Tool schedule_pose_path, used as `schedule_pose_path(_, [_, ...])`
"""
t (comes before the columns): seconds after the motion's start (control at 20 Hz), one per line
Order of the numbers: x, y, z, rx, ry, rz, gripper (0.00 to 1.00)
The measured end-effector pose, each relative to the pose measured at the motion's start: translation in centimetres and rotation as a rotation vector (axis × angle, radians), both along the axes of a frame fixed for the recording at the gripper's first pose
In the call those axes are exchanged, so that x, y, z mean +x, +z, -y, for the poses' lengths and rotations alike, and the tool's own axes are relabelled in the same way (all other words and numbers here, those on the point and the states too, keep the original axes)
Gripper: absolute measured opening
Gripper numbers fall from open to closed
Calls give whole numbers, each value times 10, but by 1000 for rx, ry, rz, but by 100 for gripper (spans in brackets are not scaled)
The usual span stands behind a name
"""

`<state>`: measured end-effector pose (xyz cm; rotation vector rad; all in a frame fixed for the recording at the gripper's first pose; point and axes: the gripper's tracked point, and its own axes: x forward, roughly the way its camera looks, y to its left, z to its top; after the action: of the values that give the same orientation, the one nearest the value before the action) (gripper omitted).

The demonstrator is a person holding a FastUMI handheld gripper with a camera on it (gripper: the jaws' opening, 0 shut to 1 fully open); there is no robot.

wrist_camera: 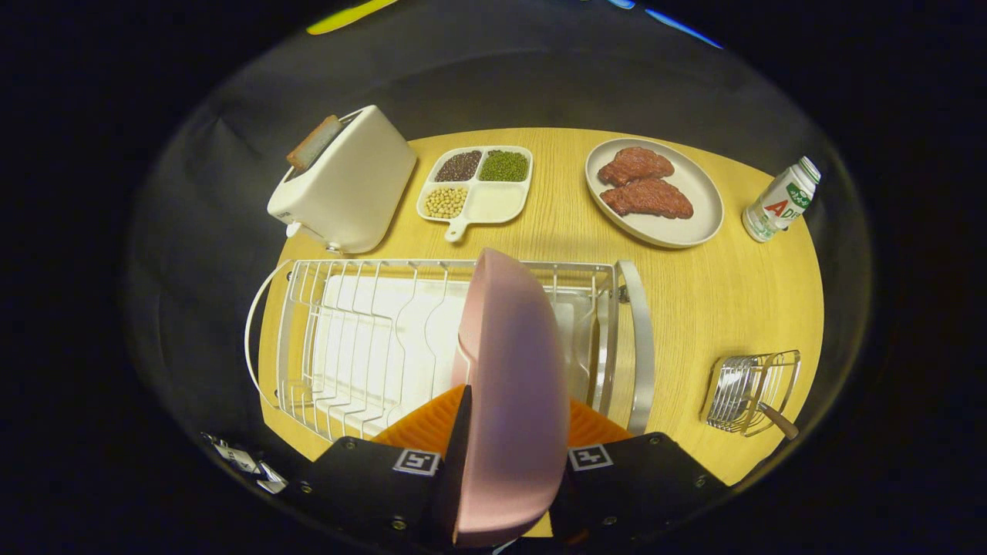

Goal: Take the plate from the dish rack, then take the spoon from the basket and place it into the plate.

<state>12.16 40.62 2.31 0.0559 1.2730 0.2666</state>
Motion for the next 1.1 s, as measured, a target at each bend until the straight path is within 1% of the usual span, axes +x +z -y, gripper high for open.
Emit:
schedule_pose_path(0.05, [0, 0, 10, -48, -3, -19, 46])
schedule_pose_path(0.1, [2, -8, 18, -82, -24, -26, 46])
schedule_pose_path(0.2, [-2, -4, 18, -115, -4, -42, 46])
schedule_pose_path(0.25, [-4, -4, 15, -118, -27, -51, 46])
schedule_pose_path(0.45, [-3, 0, 14, -165, -13, -60, 46])
schedule_pose_path(0.65, [3, 11, 15, -239, 13, -19, 46])
schedule_pose_path(0.8, [12, 22, 19, -321, 52, 27, 46])
schedule_pose_path(0.85, [17, 22, 17, -329, 41, 50, 46])
schedule_pose_path(0.95, [14, 29, 17, -342, 33, 34, 46])
schedule_pose_path(1.1, [15, 32, 18, -360, 18, 48, 46])
